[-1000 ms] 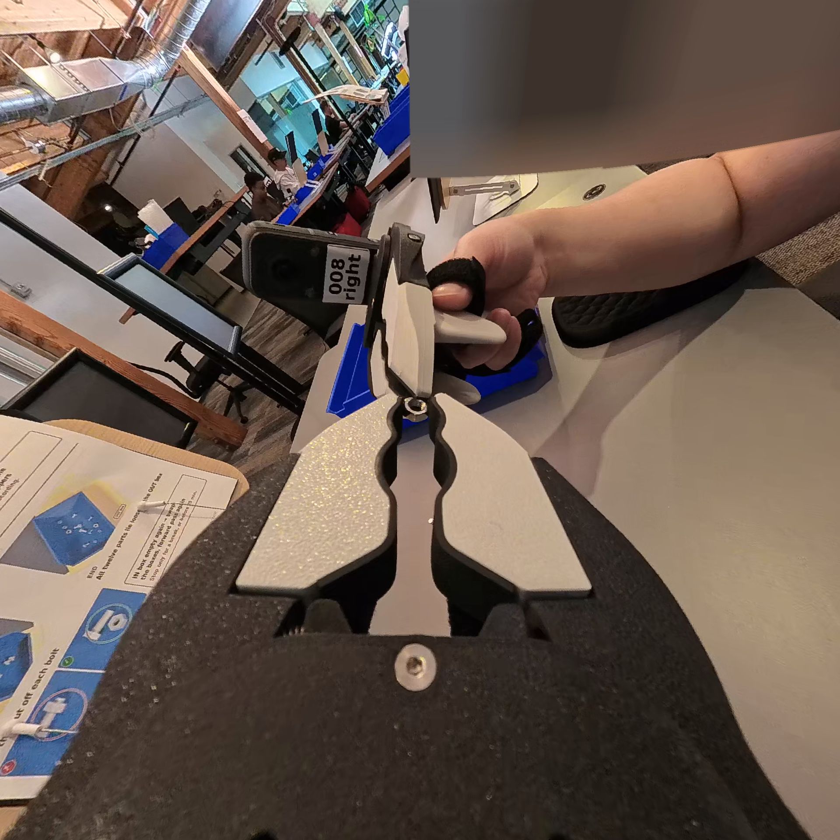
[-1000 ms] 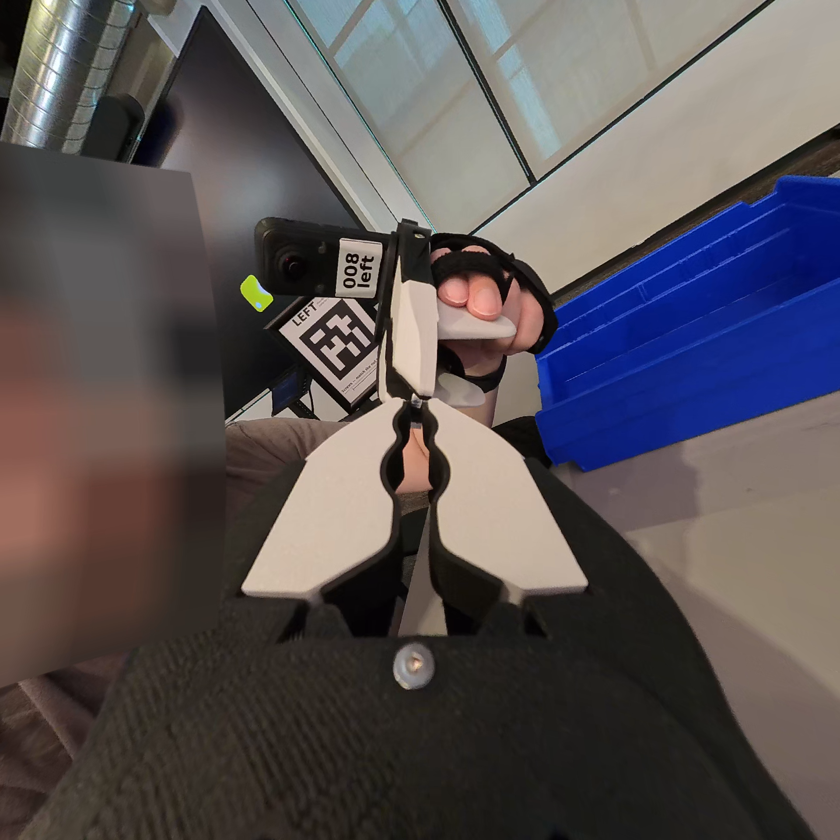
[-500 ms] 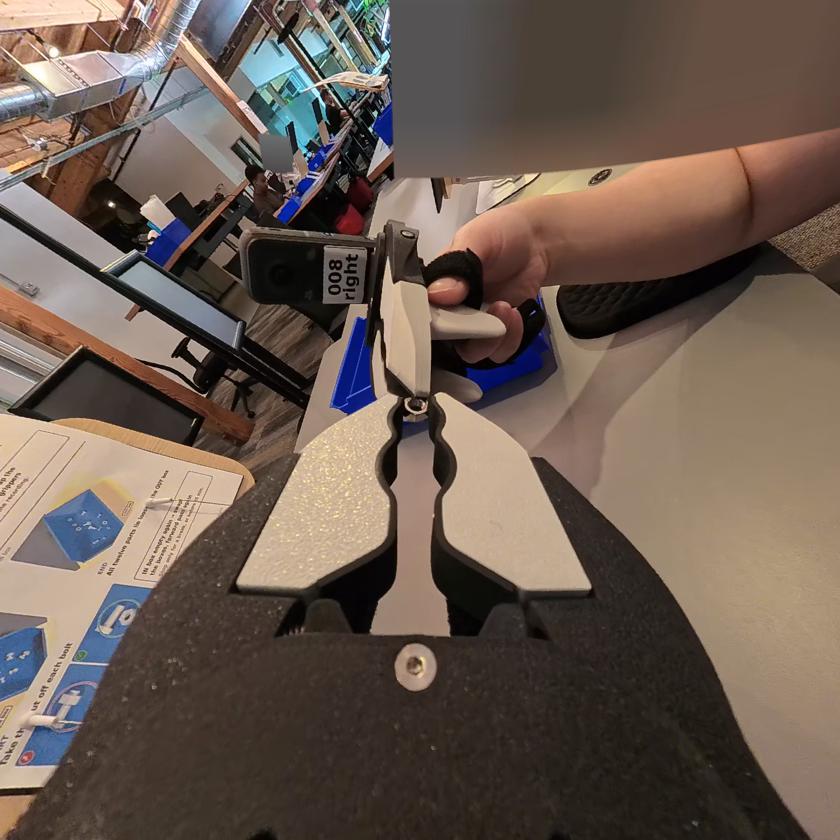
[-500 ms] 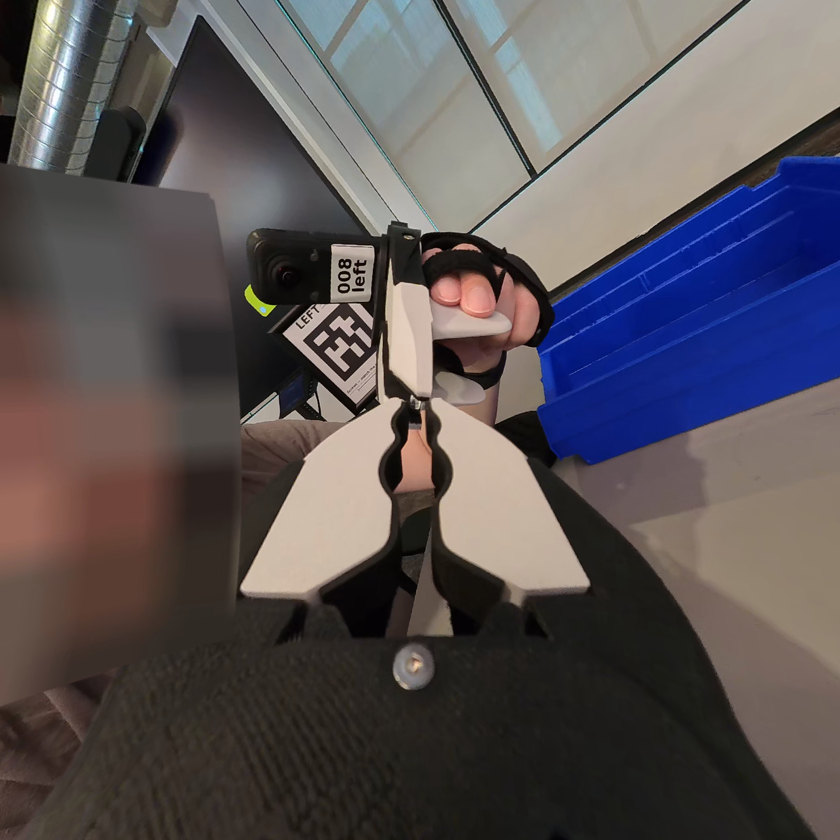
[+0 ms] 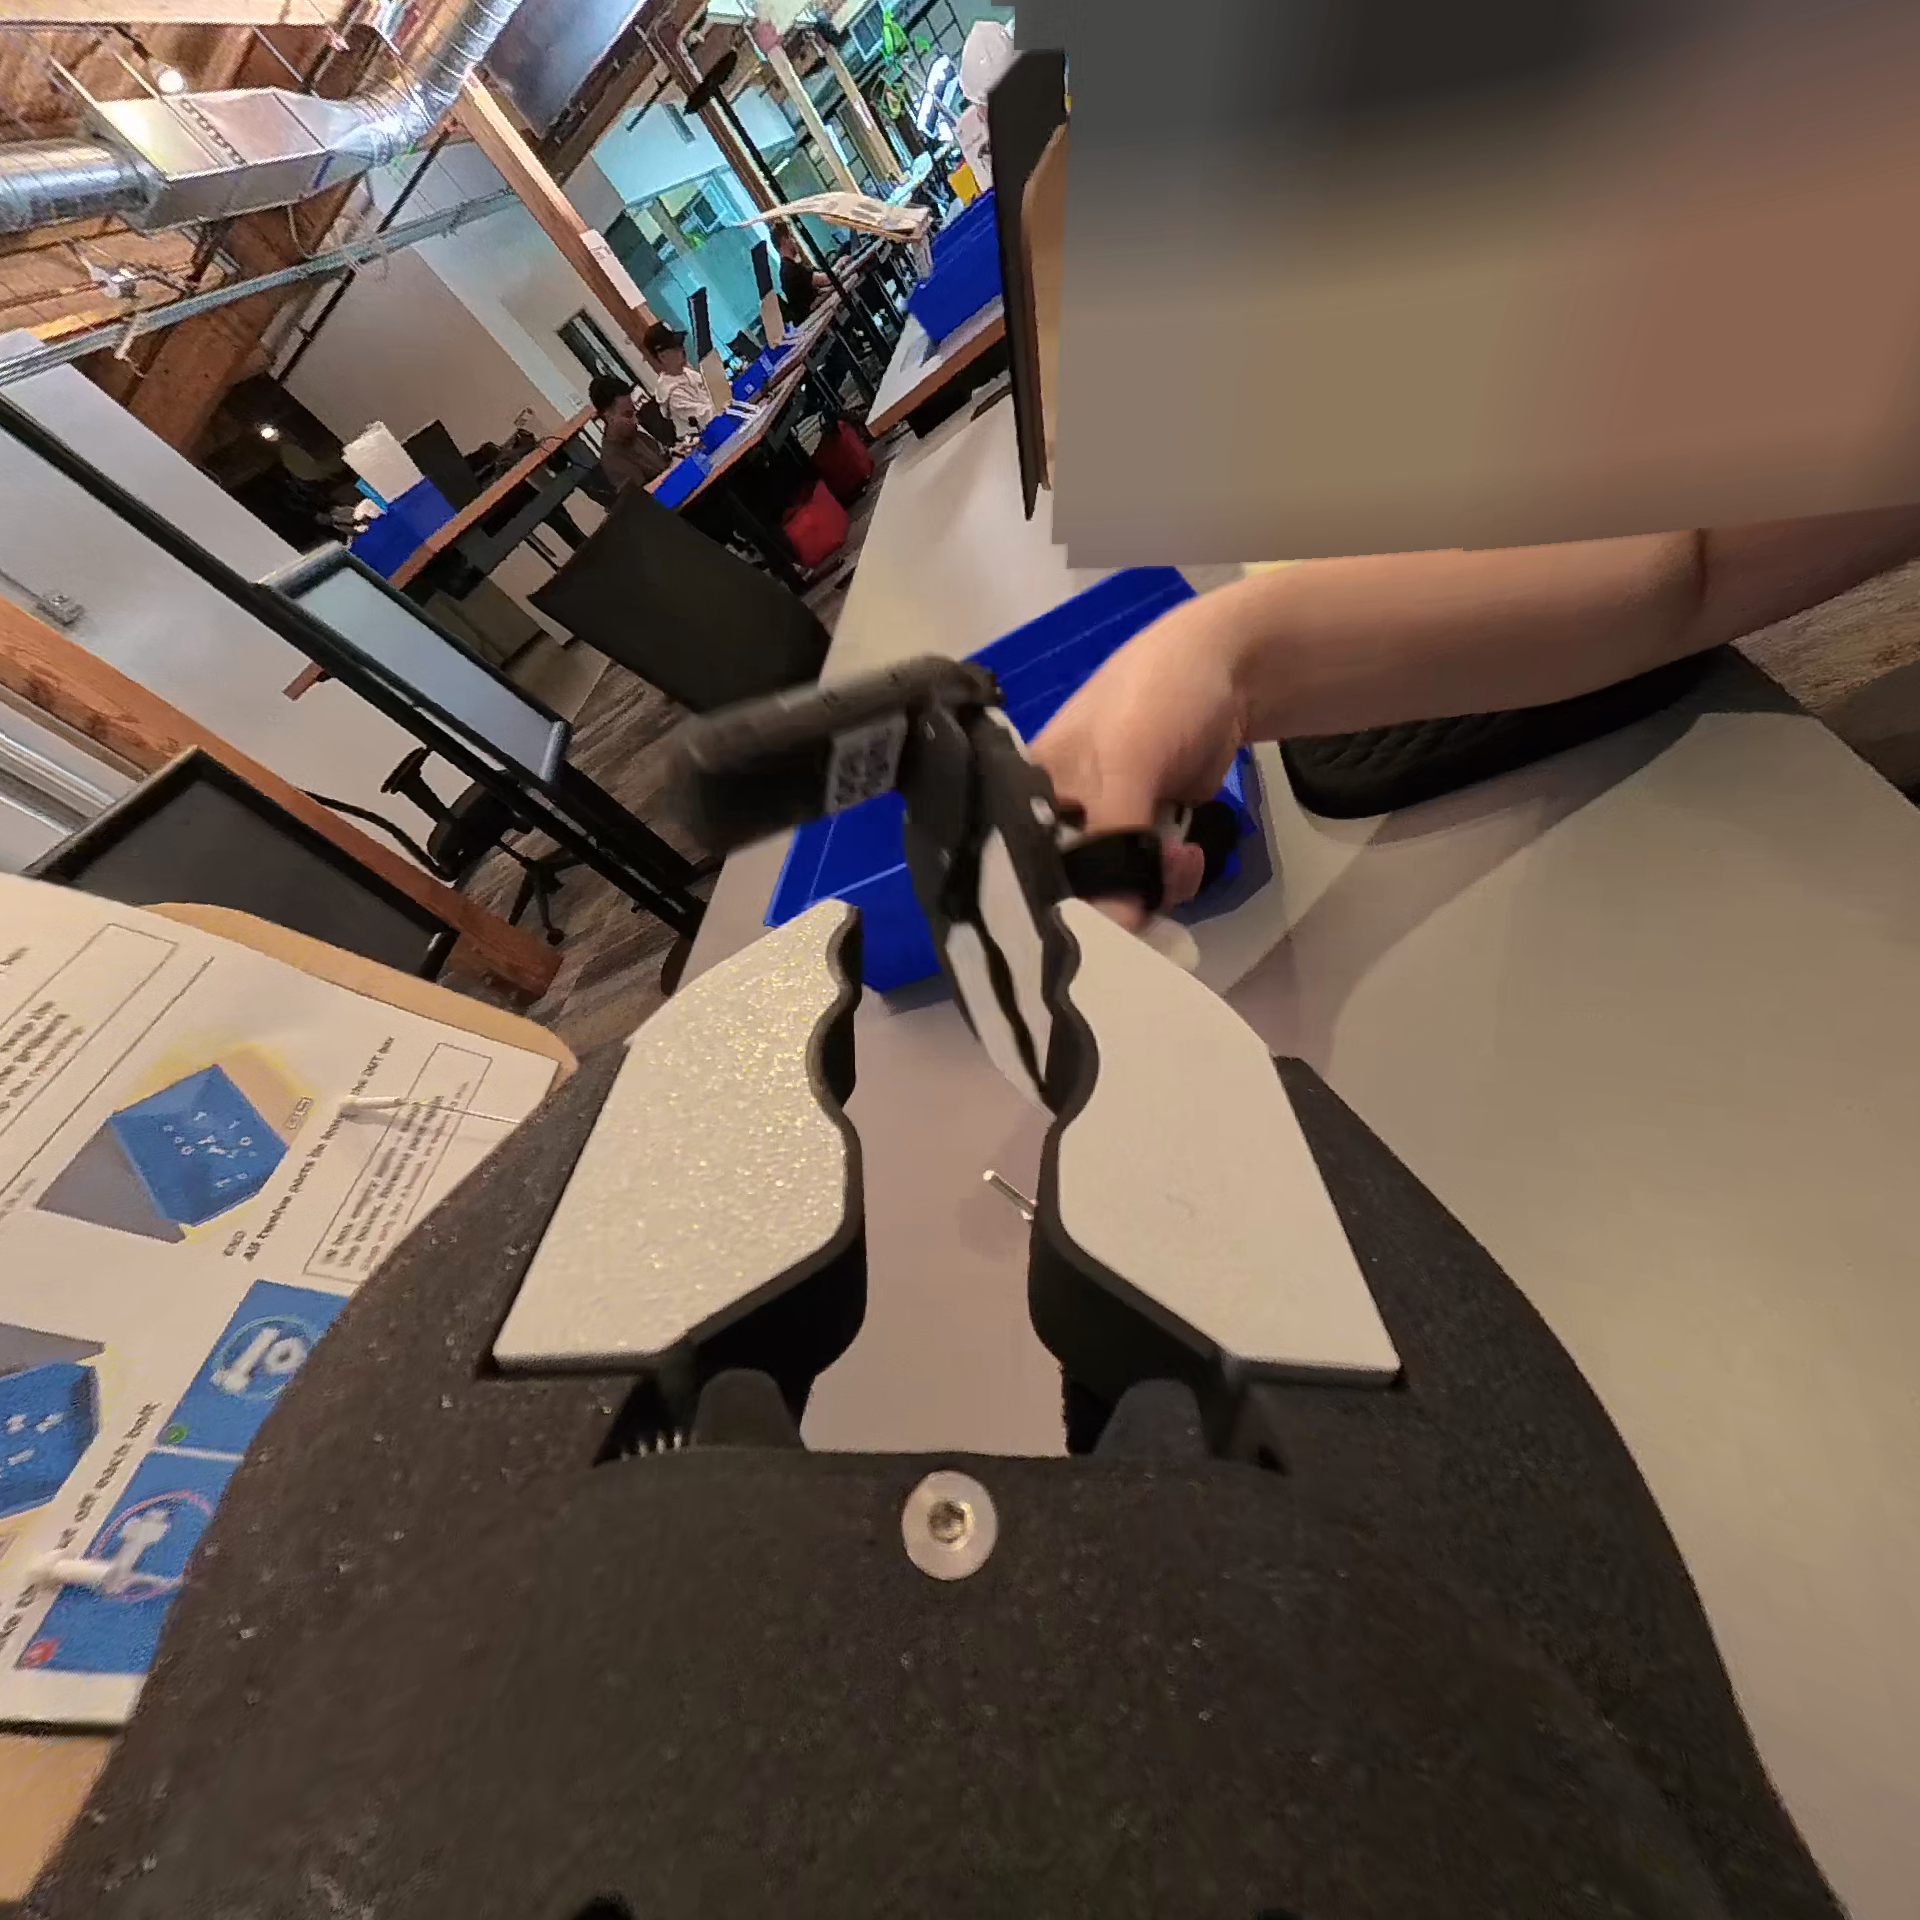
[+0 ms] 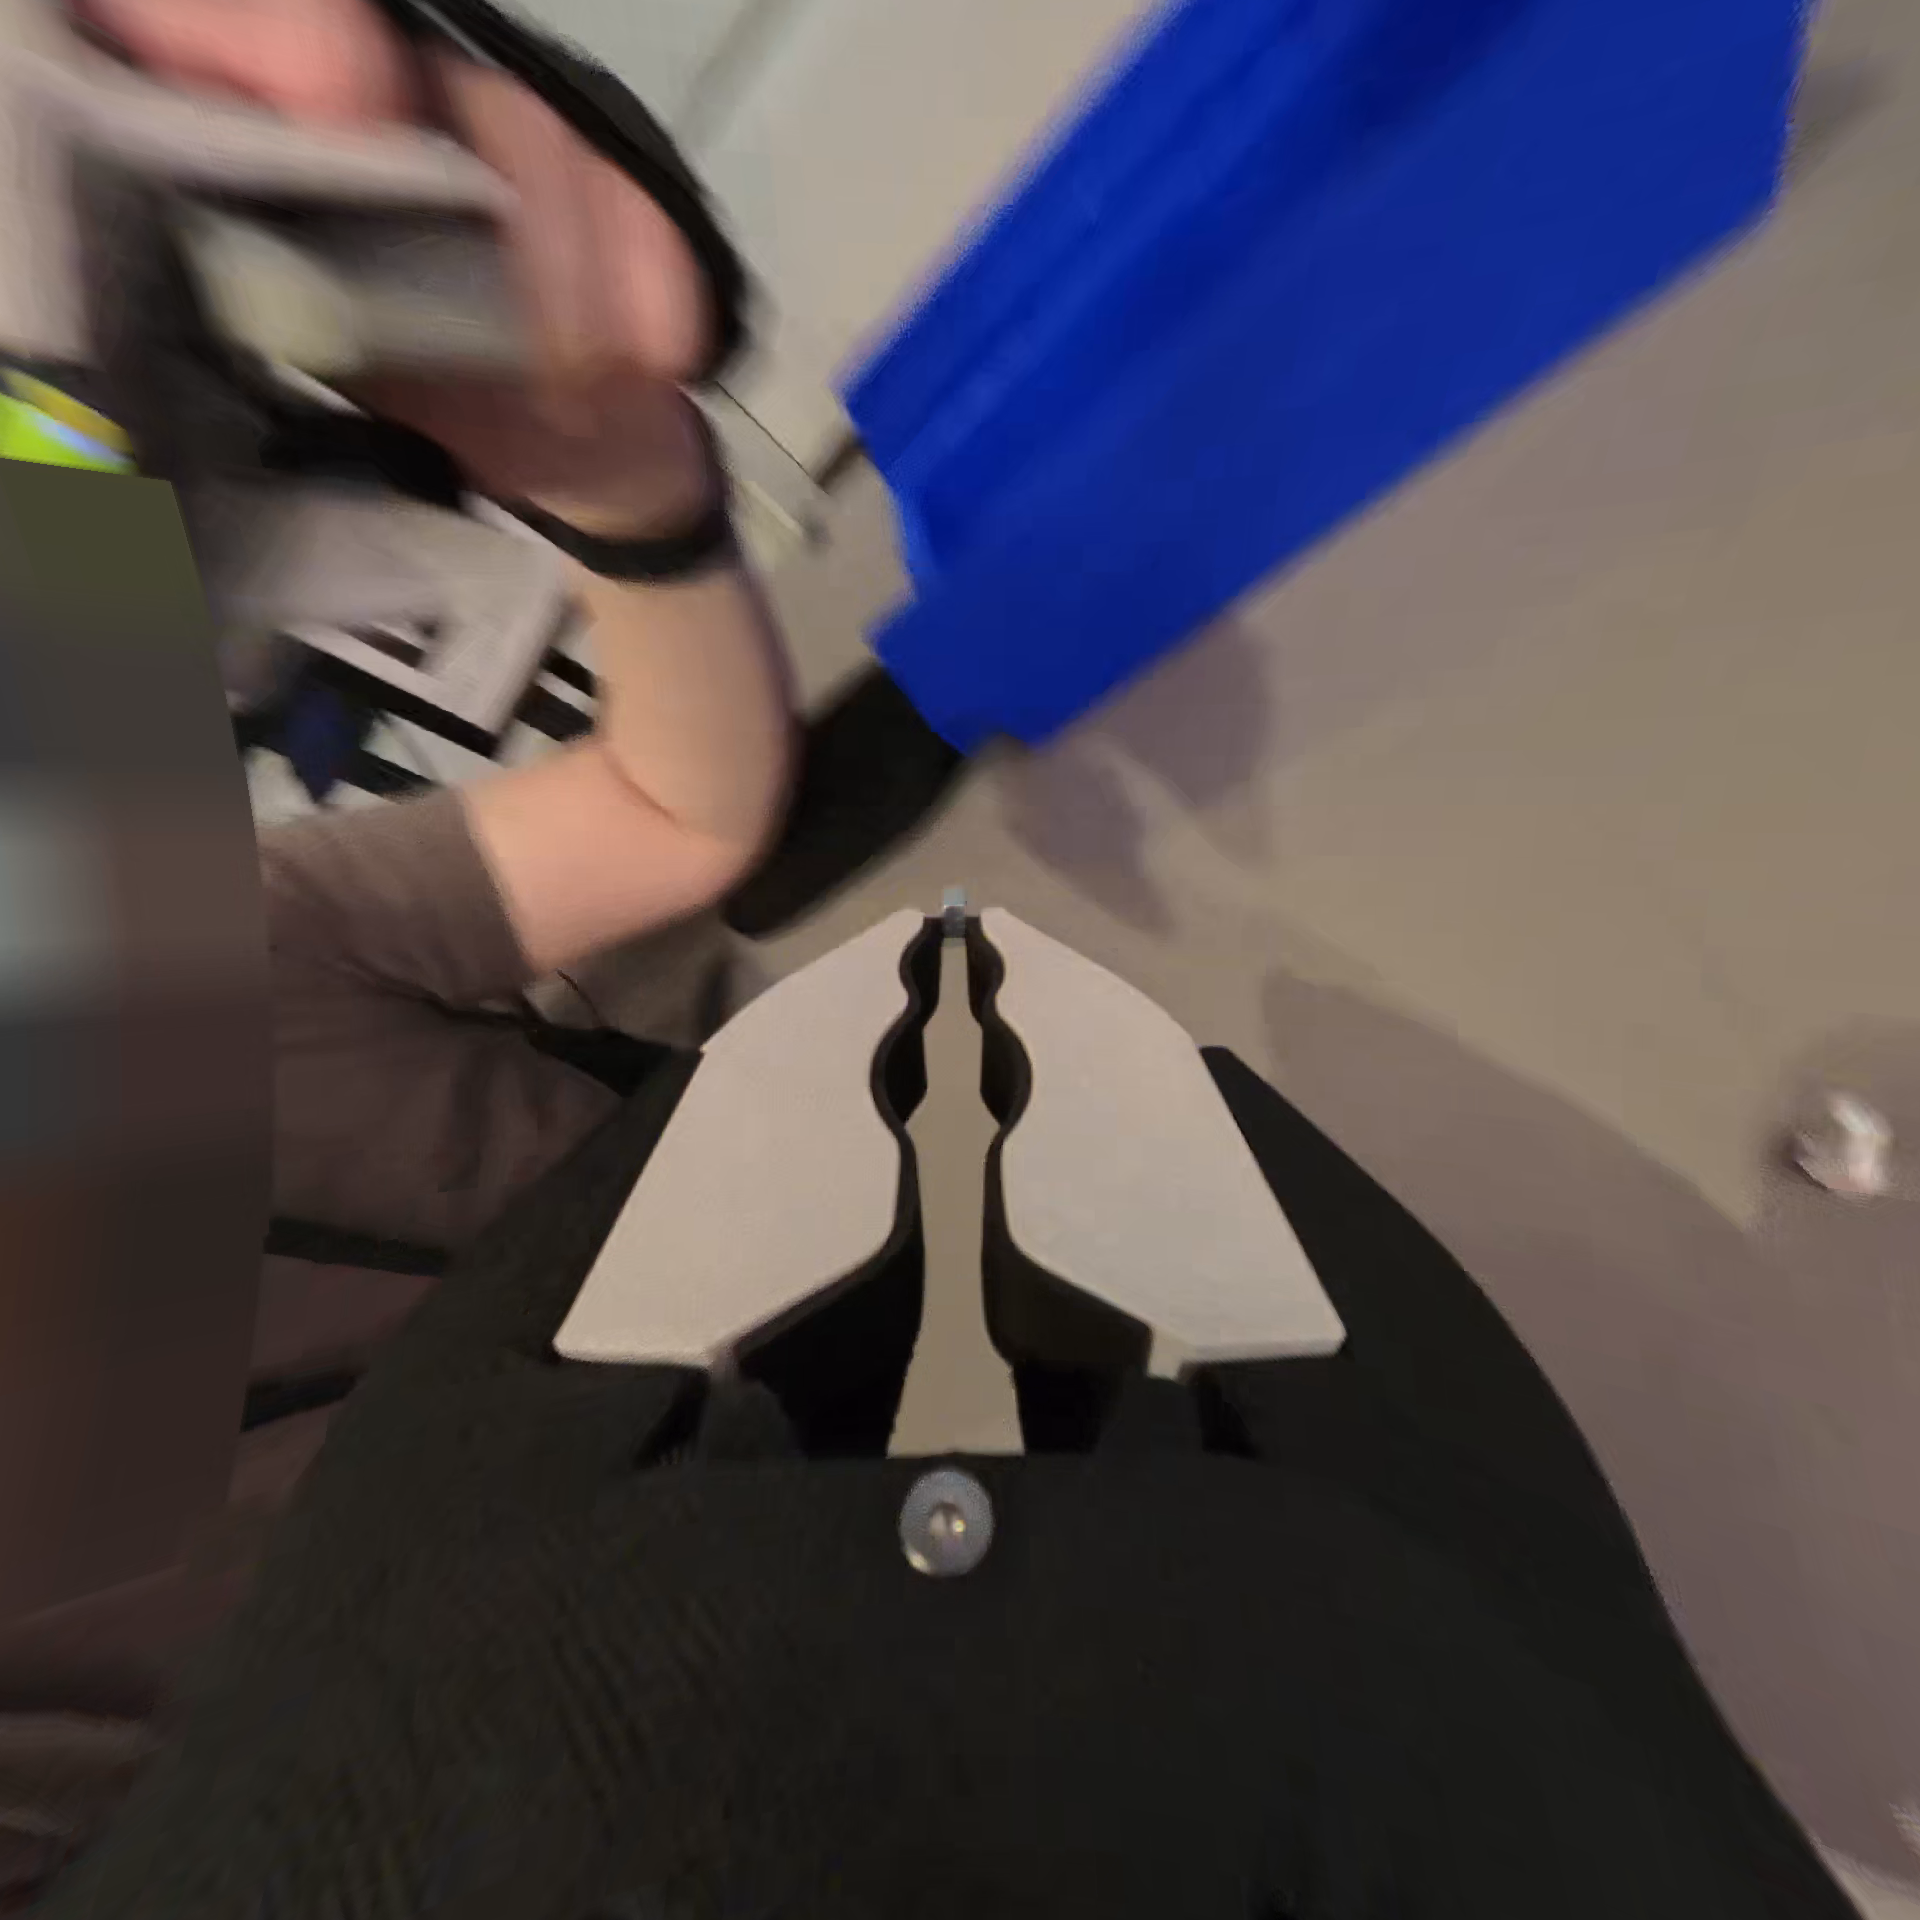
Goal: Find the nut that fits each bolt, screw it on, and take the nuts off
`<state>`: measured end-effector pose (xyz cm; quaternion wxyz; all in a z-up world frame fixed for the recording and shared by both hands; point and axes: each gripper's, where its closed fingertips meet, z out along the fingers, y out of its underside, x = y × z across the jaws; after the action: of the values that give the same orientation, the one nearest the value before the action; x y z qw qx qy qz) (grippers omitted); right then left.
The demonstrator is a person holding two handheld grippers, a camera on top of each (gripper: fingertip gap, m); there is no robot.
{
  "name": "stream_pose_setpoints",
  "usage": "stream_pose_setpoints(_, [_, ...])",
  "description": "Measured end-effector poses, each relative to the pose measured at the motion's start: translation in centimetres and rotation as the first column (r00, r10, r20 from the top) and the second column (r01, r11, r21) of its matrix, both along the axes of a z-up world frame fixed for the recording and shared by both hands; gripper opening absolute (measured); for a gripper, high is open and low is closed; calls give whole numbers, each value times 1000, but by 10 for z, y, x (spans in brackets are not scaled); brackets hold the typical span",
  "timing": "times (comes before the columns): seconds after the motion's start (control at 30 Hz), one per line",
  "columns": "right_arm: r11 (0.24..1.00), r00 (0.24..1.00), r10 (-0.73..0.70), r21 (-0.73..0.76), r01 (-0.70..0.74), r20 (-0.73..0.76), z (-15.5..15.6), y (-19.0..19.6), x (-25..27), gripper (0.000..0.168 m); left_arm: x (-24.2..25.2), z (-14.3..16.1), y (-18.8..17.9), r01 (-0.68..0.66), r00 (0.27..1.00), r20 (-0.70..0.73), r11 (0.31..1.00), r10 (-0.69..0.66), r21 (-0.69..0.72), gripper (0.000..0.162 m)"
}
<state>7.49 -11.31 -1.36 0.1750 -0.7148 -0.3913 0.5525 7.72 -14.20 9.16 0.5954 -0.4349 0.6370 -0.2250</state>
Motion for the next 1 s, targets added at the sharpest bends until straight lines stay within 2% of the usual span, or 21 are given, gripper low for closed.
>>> stream_pose_setpoints(0.1, [1000,965,1,5,-2,261,-58,7,5,5,-14,13,-1,-19,999,29,1000,19,3,31])
stream_pose_setpoints(0.2, [998,928,34,-53,-15,372,-89,5,10,5,-26,22,-2,-33,998,46,999,33,13,30])
stream_pose_setpoints(0.37, [995,863,61,-96,-15,502,-123,5,20,5,-30,27,-5,-35,998,54,999,33,30,28])
stream_pose_setpoints(1.0, [997,814,59,-70,-23,578,-142,13,32,6,-18,6,-1,-46,998,-40,998,47,33,28])
